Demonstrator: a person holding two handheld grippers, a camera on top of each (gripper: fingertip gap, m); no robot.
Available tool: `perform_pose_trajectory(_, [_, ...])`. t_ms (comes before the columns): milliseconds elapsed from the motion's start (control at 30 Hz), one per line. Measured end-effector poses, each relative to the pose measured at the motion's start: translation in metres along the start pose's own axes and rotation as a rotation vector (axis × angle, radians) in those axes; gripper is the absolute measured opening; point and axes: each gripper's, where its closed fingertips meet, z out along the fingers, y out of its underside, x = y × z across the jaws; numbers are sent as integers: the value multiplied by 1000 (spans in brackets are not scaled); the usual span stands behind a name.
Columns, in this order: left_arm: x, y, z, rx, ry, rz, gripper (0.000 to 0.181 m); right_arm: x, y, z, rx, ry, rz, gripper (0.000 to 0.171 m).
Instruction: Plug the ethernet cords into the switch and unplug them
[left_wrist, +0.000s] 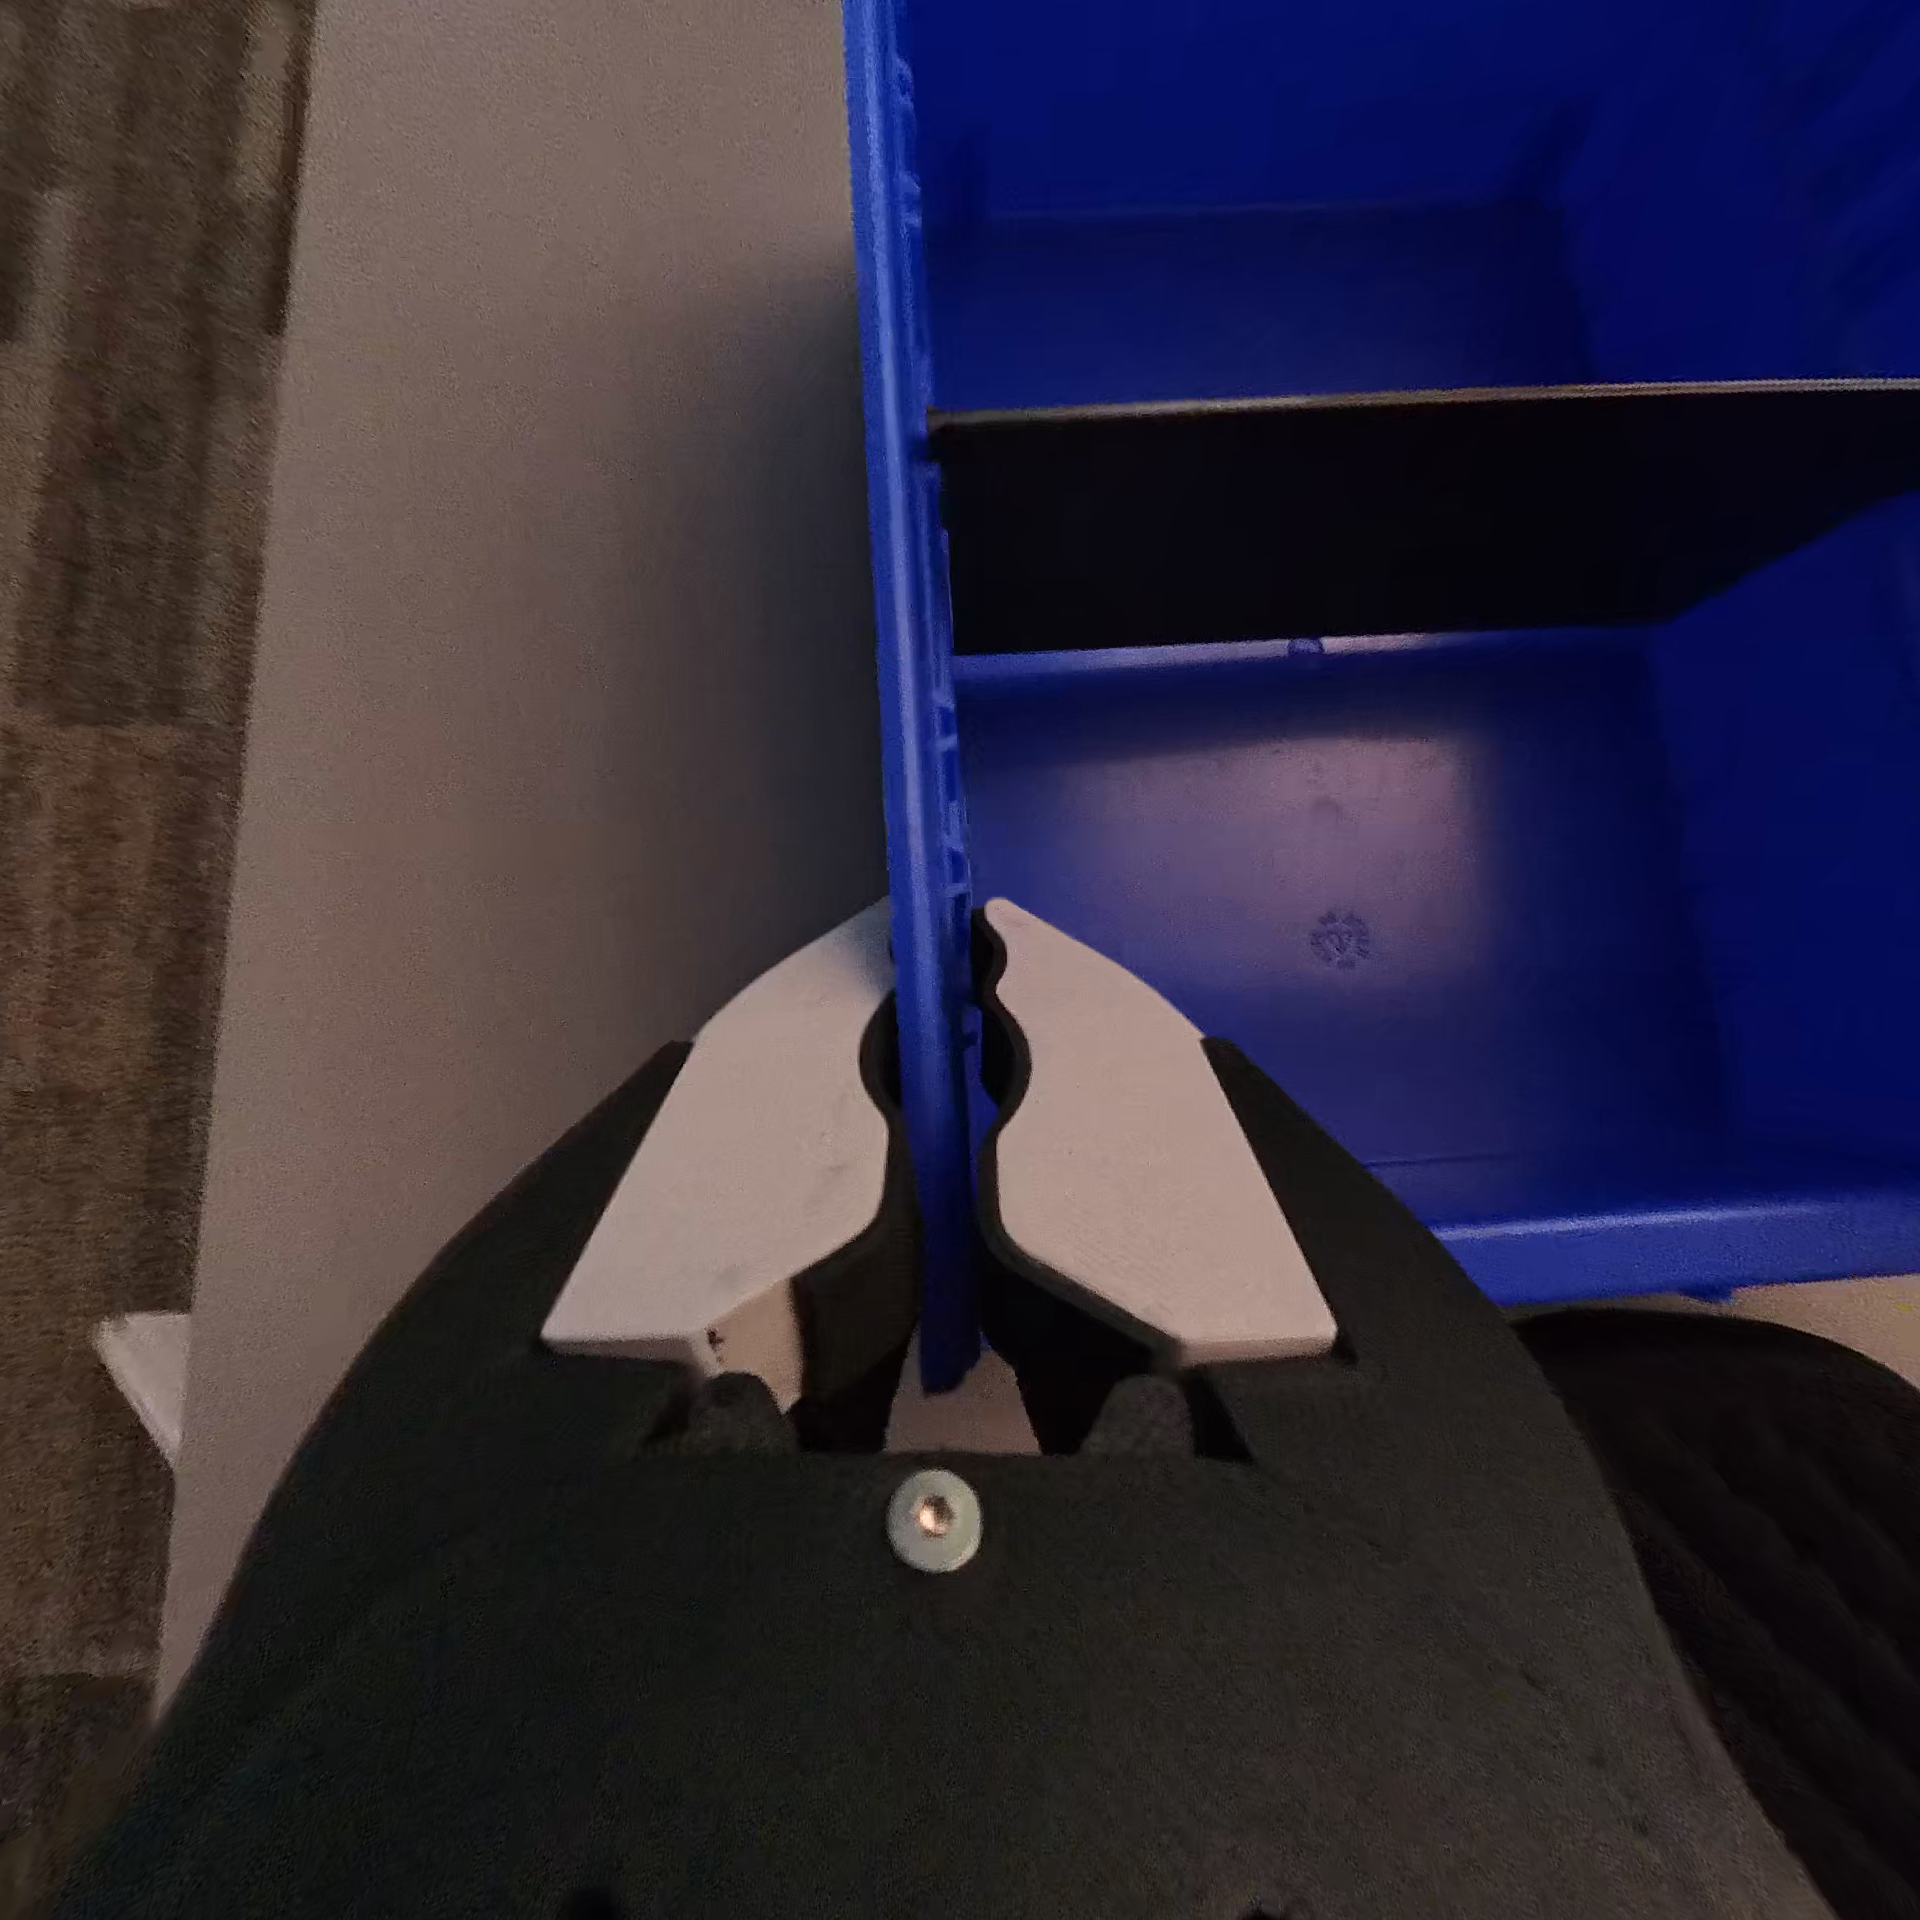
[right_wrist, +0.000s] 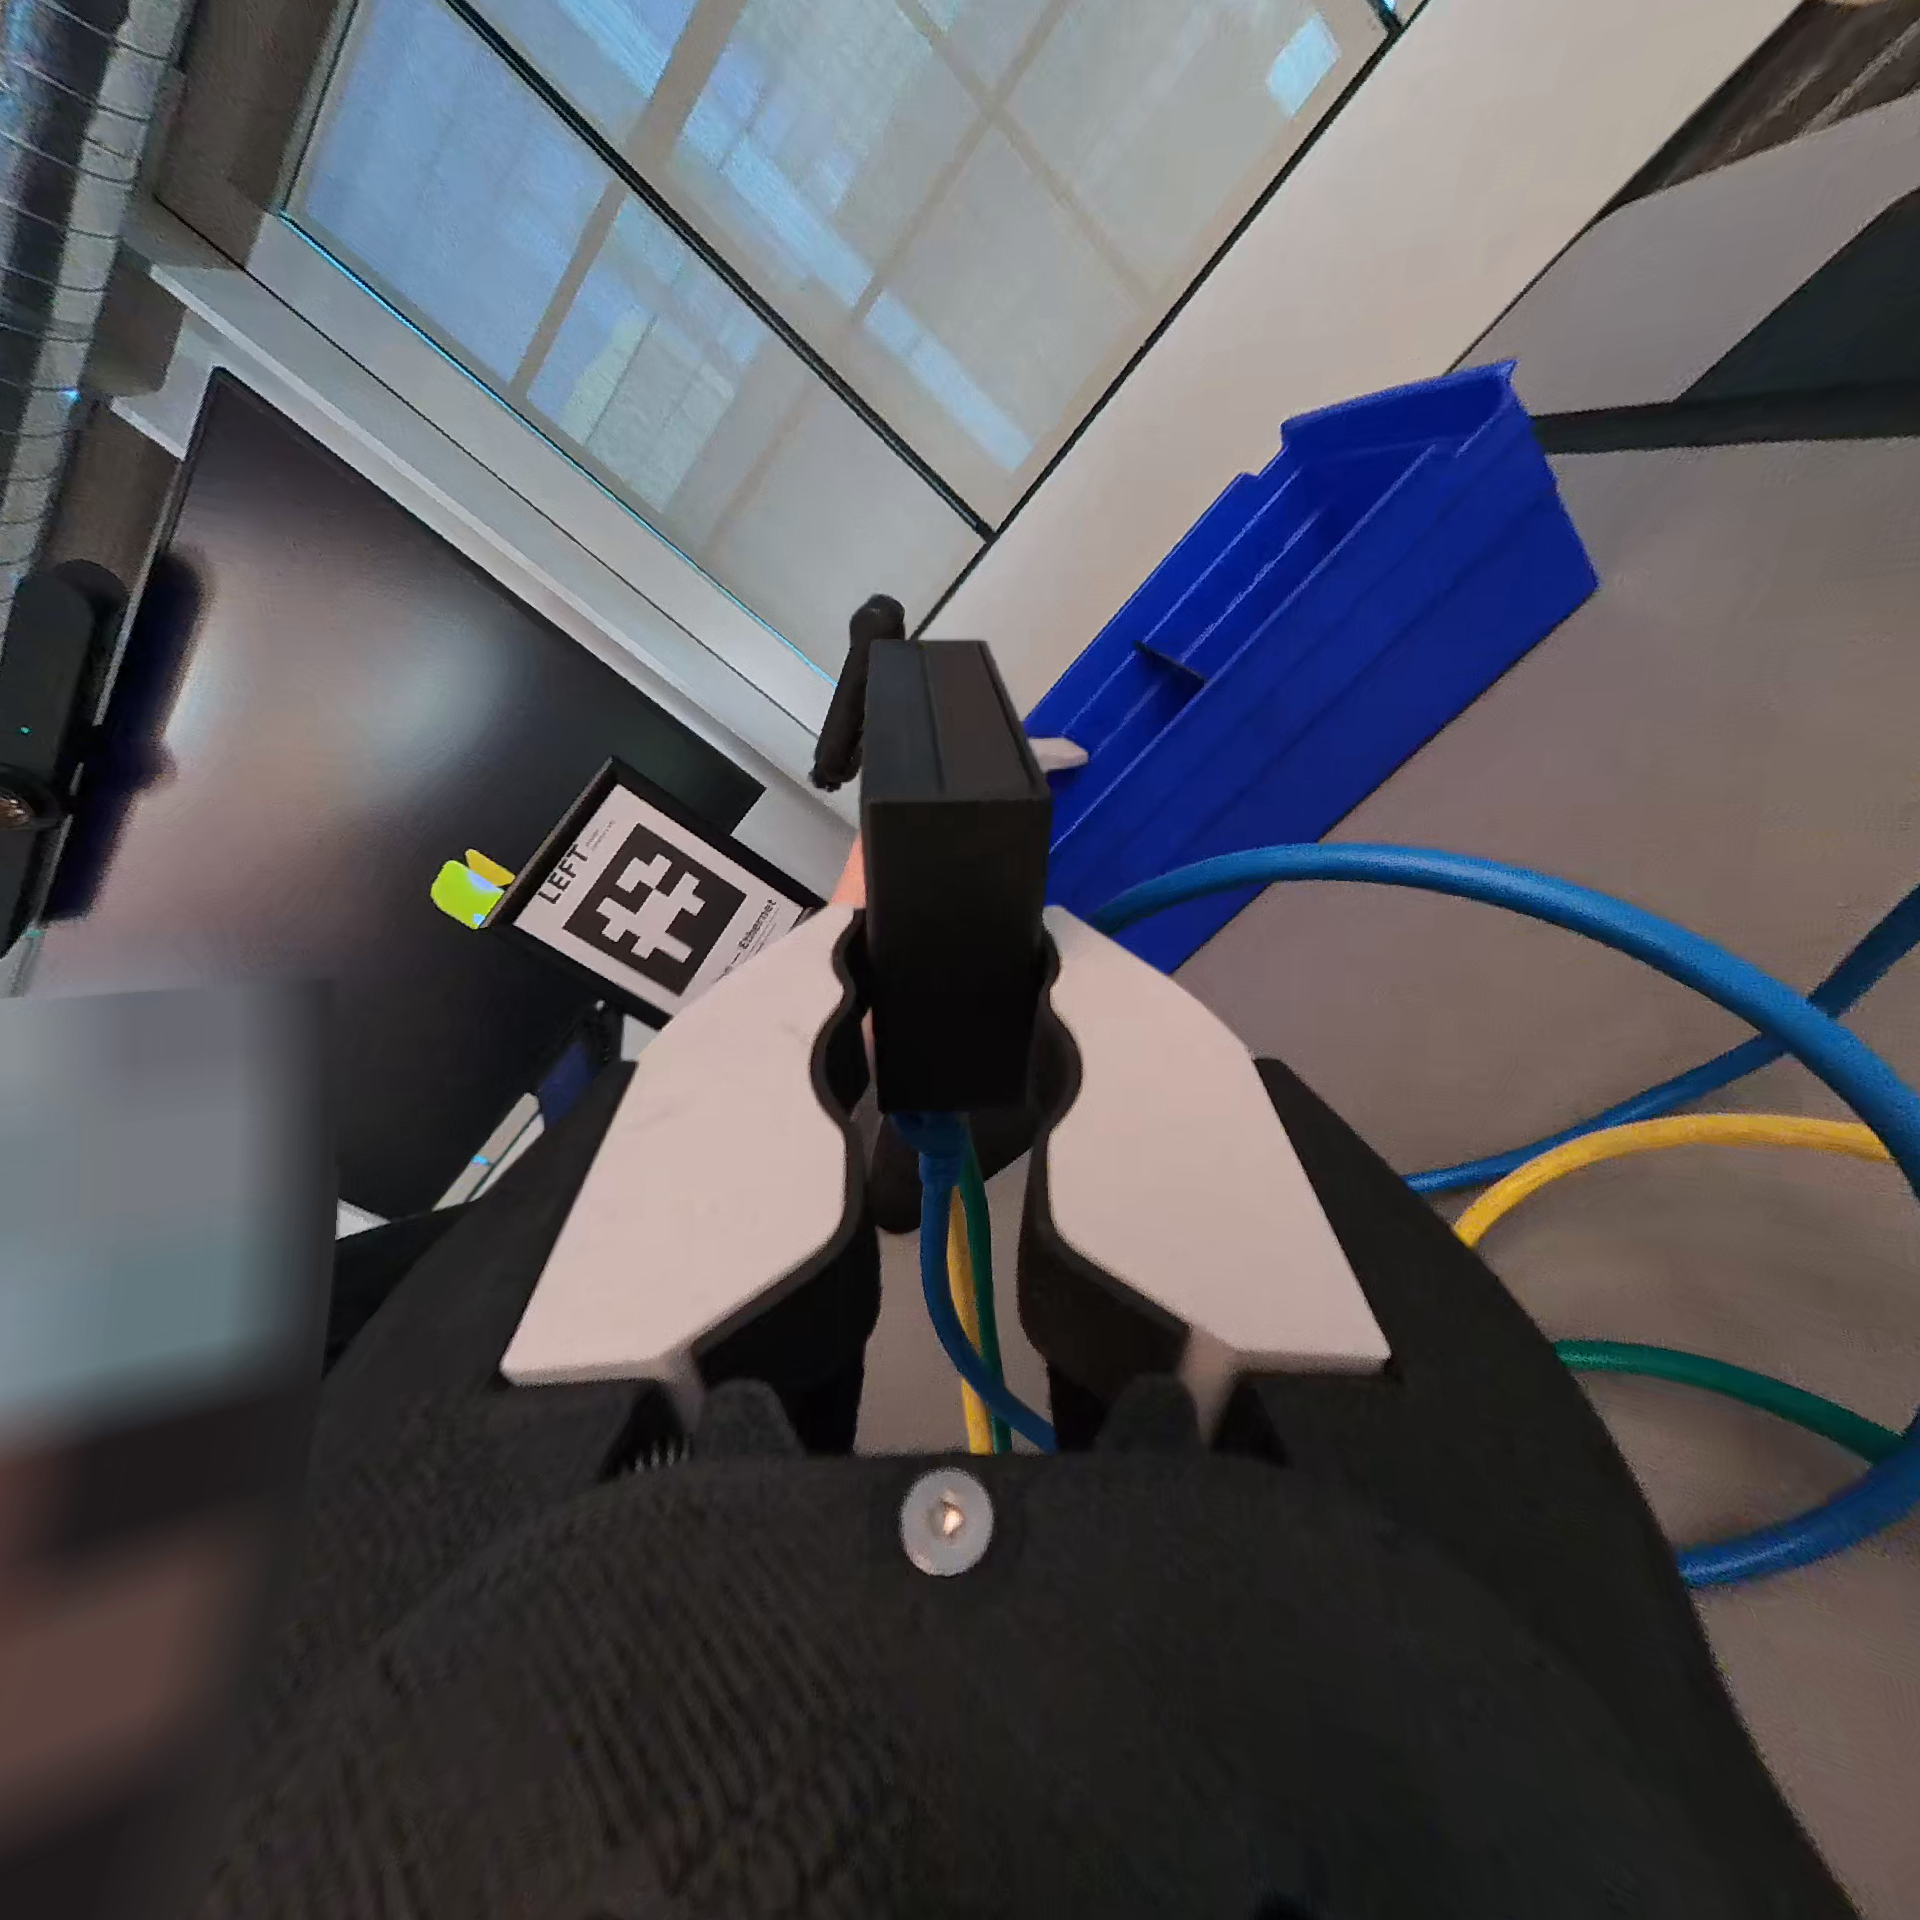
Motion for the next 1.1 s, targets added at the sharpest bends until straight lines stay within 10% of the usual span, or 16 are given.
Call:
perform_pose_trajectory(133, [20,-48,-47,320,-121,189,59,-2,7,2,-58,-35,41,28])
perform_pose_trajectory(300, [228,-97,-137,926,153,831,64,-13,23,5,-164,-165,187,28])
perform_pose_trajectory(600, [374,-84,-84,1009,-122,1891,72,-10,47,8,-259,-266,416,30])
perform_pose_trajectory(900, [405,-52,-80,1074,-48,2079,33,-7,55,10,-312,-262,394,30])
perform_pose_trajectory(1100, [385,-76,-71,934,-64,1881,31,22,6,-11,-181,232,-257,34])
